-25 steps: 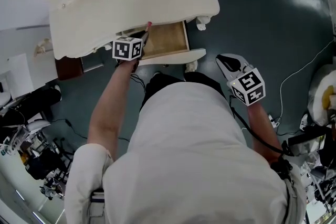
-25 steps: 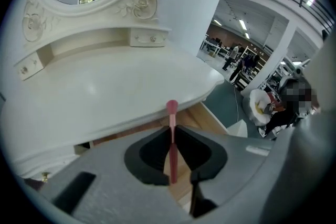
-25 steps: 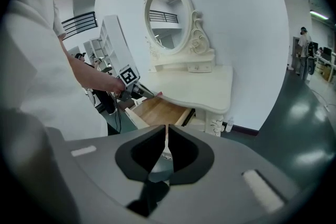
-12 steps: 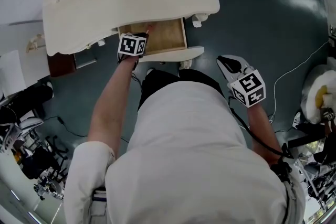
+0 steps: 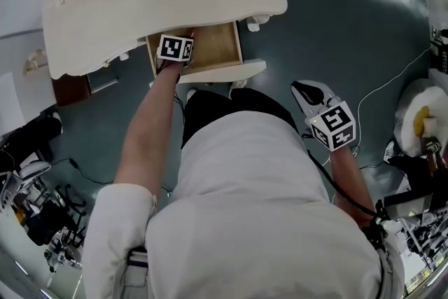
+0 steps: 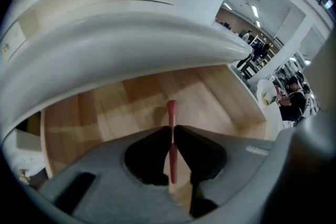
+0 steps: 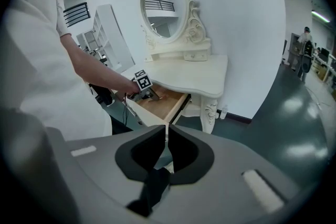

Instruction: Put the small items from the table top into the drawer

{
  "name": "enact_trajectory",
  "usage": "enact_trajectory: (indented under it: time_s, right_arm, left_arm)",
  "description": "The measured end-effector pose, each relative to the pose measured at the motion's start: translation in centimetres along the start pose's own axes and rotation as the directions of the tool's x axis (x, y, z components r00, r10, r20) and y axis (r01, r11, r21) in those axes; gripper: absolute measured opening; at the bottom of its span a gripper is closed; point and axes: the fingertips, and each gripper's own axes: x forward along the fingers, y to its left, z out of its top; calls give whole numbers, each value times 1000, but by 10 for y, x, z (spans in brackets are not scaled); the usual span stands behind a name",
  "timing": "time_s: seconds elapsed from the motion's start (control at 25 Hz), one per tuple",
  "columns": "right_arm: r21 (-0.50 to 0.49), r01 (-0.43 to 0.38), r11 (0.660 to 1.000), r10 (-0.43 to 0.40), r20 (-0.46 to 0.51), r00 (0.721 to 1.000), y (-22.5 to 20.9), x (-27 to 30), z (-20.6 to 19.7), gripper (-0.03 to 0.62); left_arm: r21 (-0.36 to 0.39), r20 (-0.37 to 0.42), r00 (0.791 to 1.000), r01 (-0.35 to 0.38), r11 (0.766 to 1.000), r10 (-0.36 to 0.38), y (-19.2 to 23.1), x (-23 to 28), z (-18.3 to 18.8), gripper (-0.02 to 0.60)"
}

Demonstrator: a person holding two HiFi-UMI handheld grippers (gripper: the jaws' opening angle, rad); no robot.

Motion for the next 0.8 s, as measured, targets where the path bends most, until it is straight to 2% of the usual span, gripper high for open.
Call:
enact_trajectory:
  time_s: [0.56,0.8]
  right_arm:
    - [26,22,999,-21,-9,1000,3,-1,-5,20]
    - [11,33,999,-33,2,999,7,-7,-3,20]
  left_arm:
    - [47,-71,997,22,999,-18,-4,27,-8,54]
    - [70,-57,997,54,996,-50,-22,16,-6,117]
